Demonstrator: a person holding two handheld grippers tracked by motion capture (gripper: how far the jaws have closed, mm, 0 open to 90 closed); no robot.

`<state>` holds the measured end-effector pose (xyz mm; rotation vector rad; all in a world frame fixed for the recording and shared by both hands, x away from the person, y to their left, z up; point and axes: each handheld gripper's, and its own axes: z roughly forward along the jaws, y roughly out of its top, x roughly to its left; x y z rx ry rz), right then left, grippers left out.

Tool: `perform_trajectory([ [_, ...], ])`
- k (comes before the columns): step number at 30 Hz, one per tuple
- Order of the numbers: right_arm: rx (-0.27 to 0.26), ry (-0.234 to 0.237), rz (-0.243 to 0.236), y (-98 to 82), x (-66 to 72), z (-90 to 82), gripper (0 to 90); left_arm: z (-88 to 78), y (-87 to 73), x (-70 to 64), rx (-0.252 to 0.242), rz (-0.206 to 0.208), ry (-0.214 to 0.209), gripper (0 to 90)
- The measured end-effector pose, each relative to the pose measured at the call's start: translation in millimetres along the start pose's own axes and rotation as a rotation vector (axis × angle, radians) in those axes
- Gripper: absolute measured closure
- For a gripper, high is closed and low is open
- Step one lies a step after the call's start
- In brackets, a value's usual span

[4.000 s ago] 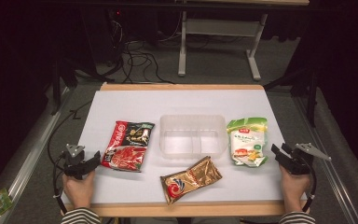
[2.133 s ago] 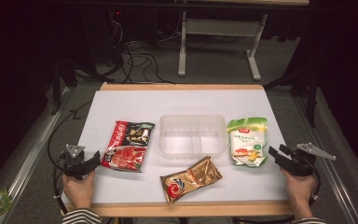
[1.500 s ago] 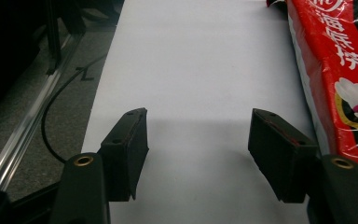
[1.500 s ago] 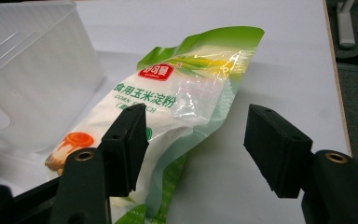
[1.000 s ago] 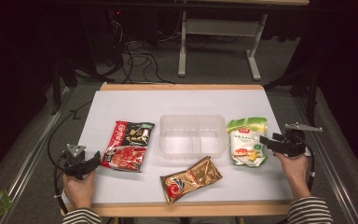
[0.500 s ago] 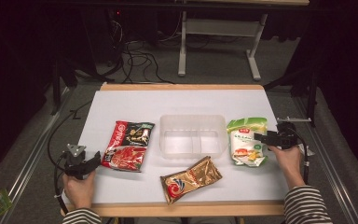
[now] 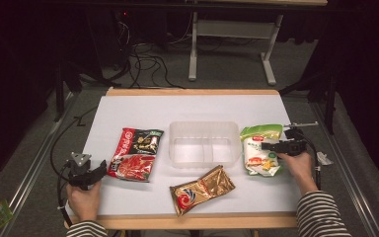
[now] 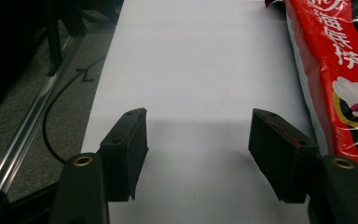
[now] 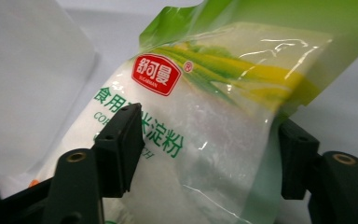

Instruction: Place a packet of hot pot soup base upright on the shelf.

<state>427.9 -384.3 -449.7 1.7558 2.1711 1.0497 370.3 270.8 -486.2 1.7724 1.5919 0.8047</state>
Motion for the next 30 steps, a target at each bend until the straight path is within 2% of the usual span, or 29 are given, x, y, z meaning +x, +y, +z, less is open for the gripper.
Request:
perform_trajectory([
  [3, 0.013, 0.019, -0.014, -0.1, 2.9, 1.1, 45.6, 0.4, 0.1, 0.0, 0.003, -0.001, -0.001, 37.8],
  [4, 0.013, 0.019, -0.014, -0.1, 2.9, 1.1, 45.6, 0.4, 0.1, 0.0, 0.003, -0.001, -0.001, 37.8],
  [5, 0.024, 0.038, -0.031, 0.5, 5.2, 1.6, 51.9, 0.7, 0.2, -0.1, 0.004, -0.001, 0.000, 37.8],
  [9, 0.046, 0.066, -0.053, 0.0, 9.2, 4.4, 59.3, 0.1, 0.0, -0.5, 0.001, 0.005, 0.004, 37.8],
  [12, 0.058, 0.083, -0.081, 0.6, 10.9, 2.7, 69.5, 0.4, 0.2, -0.3, 0.003, 0.000, 0.003, 37.8],
  [16, 0.063, 0.080, -0.110, 1.9, 15.2, -1.2, 77.5, 0.1, 0.1, -0.3, 0.002, 0.002, 0.002, 37.8],
  [20, 0.066, 0.058, -0.155, 3.4, 22.8, -6.5, 82.4, 0.4, 0.2, 0.3, 0.004, -0.003, -0.002, 37.9],
  [23, 0.060, 0.055, -0.161, 3.0, 24.6, -8.7, 83.5, -0.1, -0.1, 0.1, -0.001, -0.001, 0.000, 37.9],
  [25, 0.036, 0.075, -0.158, 1.4, 26.5, -14.1, 84.7, 0.2, 0.1, 0.2, 0.001, -0.002, -0.001, 37.9],
  [30, 0.009, 0.086, -0.183, 1.6, 33.2, -23.7, 85.3, 0.1, 0.1, 0.1, 0.000, -0.001, -0.001, 37.9],
])
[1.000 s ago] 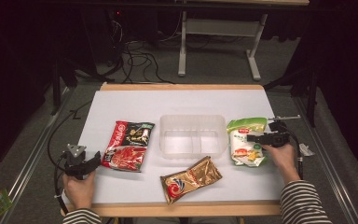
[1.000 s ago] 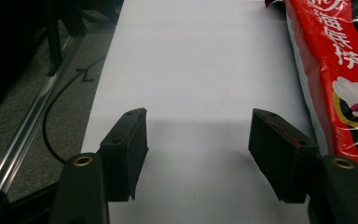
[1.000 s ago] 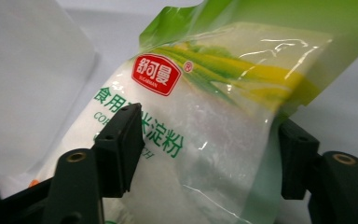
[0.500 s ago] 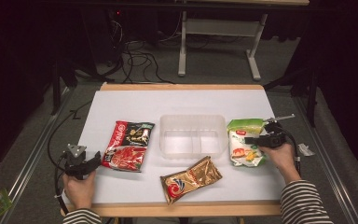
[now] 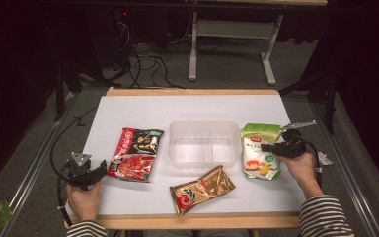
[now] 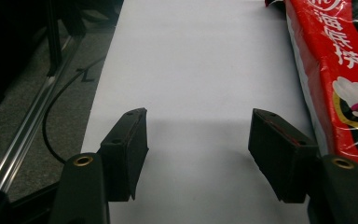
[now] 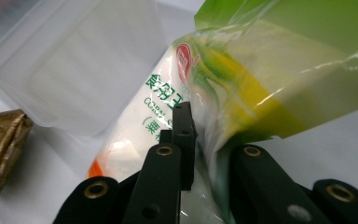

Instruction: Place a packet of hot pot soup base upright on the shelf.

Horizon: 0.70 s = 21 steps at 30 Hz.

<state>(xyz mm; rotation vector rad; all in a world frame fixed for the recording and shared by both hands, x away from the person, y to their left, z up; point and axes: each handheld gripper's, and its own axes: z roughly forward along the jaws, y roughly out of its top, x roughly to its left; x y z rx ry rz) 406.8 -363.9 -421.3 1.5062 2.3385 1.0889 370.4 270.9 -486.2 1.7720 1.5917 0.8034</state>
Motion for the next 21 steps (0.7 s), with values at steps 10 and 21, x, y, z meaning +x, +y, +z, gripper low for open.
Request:
perform_trajectory([
  [10, -0.081, -0.017, -0.033, 1.2, 16.7, -23.7, 86.9, 0.0, 0.0, 0.1, -0.001, -0.001, -0.001, 37.9],
  [21, -0.143, -0.024, -0.047, -3.2, 25.1, -39.9, 88.2, -0.5, -0.1, 0.1, -0.002, 0.005, -0.004, 37.7],
])
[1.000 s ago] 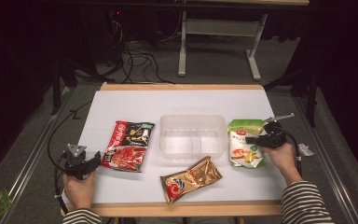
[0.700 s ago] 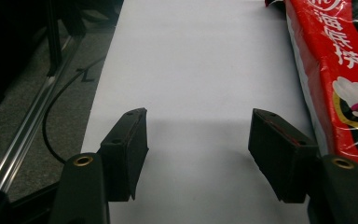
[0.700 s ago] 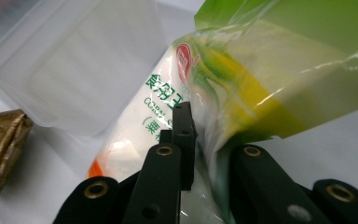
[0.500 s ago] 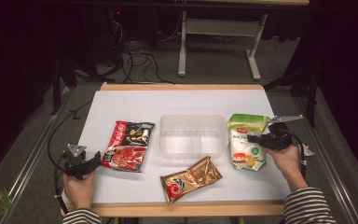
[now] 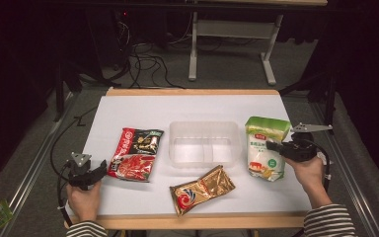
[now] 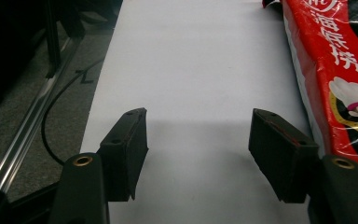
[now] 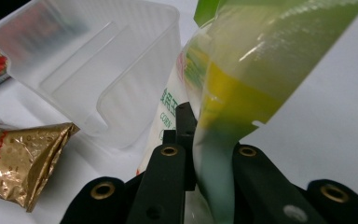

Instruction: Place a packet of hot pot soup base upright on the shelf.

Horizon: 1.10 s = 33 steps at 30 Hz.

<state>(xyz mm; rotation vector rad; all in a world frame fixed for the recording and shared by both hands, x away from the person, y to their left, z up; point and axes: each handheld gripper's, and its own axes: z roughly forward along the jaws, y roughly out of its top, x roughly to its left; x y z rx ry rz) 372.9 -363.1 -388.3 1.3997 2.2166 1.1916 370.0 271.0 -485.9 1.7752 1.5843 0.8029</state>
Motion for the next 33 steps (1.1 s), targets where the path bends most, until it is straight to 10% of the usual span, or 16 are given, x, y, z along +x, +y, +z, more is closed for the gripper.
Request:
perform_trajectory([
  [33, -0.133, 0.098, -0.035, 5.9, 31.9, -35.3, 89.0, 0.3, -0.1, -0.2, -0.001, 0.000, -0.001, 37.8],
])
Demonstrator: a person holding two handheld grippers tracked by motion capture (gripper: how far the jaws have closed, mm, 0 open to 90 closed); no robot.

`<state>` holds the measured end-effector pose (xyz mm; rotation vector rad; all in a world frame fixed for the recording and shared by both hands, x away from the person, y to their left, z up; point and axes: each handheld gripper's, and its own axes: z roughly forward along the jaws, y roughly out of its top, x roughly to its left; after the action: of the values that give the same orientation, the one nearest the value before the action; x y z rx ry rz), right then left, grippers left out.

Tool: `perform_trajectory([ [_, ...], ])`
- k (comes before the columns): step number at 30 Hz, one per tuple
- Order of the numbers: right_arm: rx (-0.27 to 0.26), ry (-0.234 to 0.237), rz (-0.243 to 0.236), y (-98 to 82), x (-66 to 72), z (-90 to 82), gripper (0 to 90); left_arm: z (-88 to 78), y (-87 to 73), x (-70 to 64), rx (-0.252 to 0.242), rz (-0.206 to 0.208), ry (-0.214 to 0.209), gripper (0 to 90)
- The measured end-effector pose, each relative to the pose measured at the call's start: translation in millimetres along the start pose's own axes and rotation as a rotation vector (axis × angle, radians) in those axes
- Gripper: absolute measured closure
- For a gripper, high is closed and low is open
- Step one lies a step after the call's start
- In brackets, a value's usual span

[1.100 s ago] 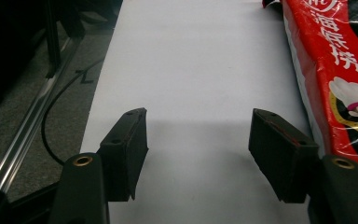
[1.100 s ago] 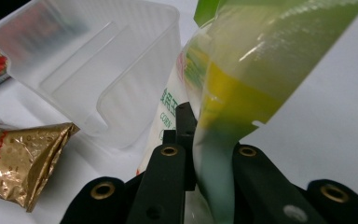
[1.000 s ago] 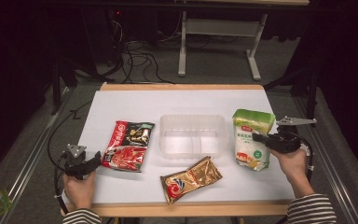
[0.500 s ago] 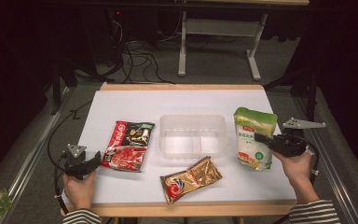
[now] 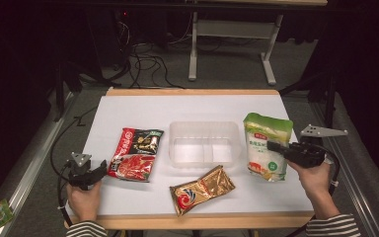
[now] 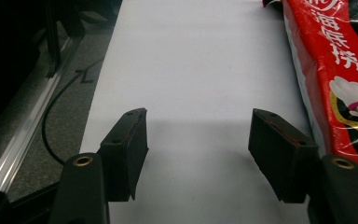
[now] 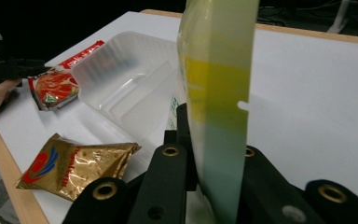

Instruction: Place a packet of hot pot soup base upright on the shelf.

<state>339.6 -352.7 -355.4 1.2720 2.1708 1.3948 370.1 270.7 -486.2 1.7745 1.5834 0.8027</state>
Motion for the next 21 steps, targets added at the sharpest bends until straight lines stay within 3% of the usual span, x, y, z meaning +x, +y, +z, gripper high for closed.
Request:
perform_trajectory([
  [21, -0.041, 0.091, -0.016, 18.0, 25.6, 4.2, 89.0, 0.1, 0.0, 0.4, 0.001, -0.001, -0.003, 37.7],
])
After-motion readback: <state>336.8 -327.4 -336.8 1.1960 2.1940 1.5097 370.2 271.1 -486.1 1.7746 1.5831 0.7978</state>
